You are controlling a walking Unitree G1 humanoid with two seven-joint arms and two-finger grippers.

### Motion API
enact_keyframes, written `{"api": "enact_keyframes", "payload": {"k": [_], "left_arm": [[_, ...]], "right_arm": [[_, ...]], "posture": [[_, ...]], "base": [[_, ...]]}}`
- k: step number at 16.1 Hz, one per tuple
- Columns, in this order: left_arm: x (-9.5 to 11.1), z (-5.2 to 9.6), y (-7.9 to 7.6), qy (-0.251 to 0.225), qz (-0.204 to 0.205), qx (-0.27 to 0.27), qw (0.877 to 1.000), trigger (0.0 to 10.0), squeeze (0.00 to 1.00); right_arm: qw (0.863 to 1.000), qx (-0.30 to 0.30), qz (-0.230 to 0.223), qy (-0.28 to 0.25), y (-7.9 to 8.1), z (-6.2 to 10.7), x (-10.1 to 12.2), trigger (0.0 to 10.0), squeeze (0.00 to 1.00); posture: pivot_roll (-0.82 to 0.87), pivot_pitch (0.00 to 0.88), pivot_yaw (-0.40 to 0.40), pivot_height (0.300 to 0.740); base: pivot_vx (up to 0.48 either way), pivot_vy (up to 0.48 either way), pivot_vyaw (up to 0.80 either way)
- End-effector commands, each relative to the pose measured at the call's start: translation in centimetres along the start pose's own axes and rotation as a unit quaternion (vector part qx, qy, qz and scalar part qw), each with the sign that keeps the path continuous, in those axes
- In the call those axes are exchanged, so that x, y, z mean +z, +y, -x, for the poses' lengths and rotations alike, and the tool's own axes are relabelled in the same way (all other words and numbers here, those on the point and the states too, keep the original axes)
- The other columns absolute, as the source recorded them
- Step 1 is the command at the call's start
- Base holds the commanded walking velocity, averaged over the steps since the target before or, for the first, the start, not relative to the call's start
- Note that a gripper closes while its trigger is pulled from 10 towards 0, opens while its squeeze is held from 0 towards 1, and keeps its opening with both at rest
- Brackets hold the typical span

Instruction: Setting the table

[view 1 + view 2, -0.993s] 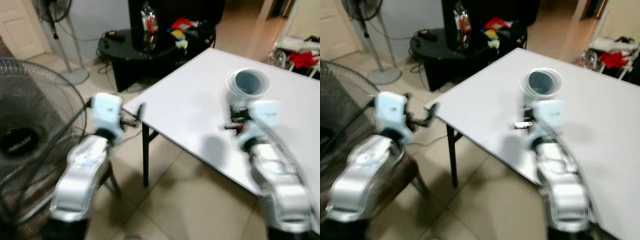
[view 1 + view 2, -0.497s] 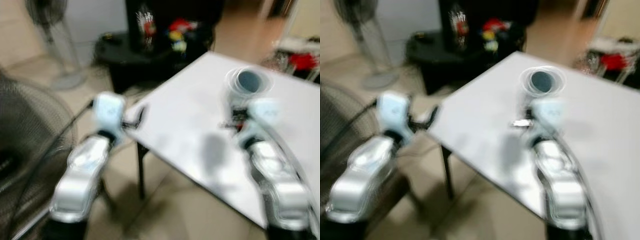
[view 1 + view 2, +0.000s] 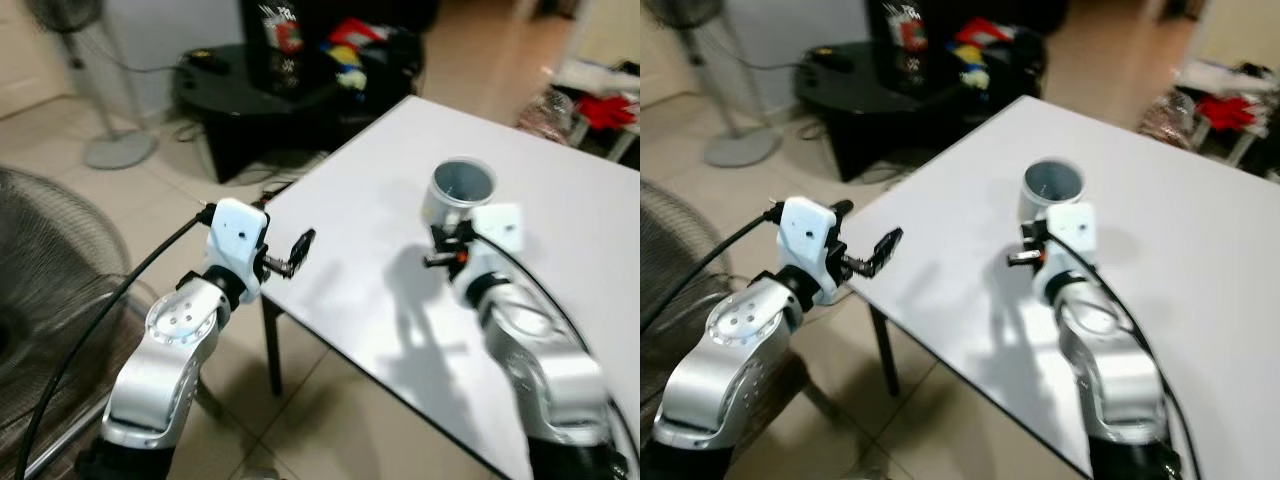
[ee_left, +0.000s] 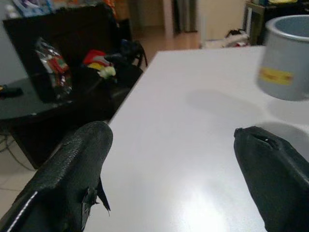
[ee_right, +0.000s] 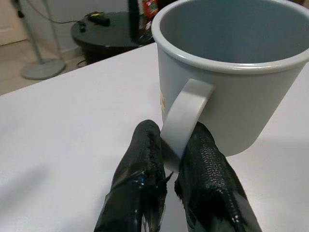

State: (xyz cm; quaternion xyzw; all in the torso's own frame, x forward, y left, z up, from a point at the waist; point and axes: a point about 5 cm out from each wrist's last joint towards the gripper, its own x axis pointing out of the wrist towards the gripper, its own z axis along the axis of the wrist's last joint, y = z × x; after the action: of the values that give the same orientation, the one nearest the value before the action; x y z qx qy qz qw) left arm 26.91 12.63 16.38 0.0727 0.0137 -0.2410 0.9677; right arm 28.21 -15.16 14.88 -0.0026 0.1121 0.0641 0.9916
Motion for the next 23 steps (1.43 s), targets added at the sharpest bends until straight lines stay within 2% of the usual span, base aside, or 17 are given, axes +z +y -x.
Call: {"api": "enact_keyframes", "payload": {"k": [1, 3, 7, 12, 16, 23], "left_arm": [[-0.1, 0.3, -0.3, 0.006, -0.001, -0.026, 1.000, 10.0, 0.00], [-0.2, 0.4, -0.5, 0.010, 0.003, -0.048, 0.999, 10.0, 0.00], [-0.2, 0.7, -1.9, 0.024, 0.006, -0.140, 0.990, 10.0, 0.00], [-0.1, 0.7, -2.2, 0.031, -0.002, -0.164, 0.986, 10.0, 0.00], [-0.1, 1.0, -2.4, 0.035, -0.003, -0.175, 0.984, 10.0, 0.00], [-0.2, 1.0, -2.5, 0.040, -0.005, -0.186, 0.982, 10.0, 0.00]], "right_arm": [[1.000, -0.022, -0.007, -0.007, -0.8, -0.6, 0.2, 10.0, 0.00], [1.000, -0.025, -0.009, -0.006, -1.0, -1.7, 0.1, 10.0, 0.00], [0.999, -0.025, -0.019, 0.003, -1.5, -4.8, -0.8, 10.0, 0.00], [0.999, -0.015, -0.017, 0.025, -2.1, -7.1, -1.9, 10.0, 0.00], [0.999, -0.015, -0.025, 0.033, -2.4, -8.1, -2.0, 10.0, 0.00], [0.998, -0.029, -0.039, 0.037, -3.3, -8.7, -3.0, 10.0, 0.00]], "posture": [[0.11, 0.000, 0.035, 0.740], [0.12, 0.000, 0.037, 0.740], [0.12, 0.000, 0.049, 0.740], [0.14, 0.000, 0.055, 0.740], [0.14, 0.000, 0.049, 0.740], [0.15, 0.000, 0.060, 0.740]], "base": [[0.000, 0.000, 0.00], [0.000, 0.000, 0.00], [0.000, 0.000, 0.00], [0.000, 0.000, 0.00], [0.000, 0.000, 0.00], [0.000, 0.000, 0.00]]}}
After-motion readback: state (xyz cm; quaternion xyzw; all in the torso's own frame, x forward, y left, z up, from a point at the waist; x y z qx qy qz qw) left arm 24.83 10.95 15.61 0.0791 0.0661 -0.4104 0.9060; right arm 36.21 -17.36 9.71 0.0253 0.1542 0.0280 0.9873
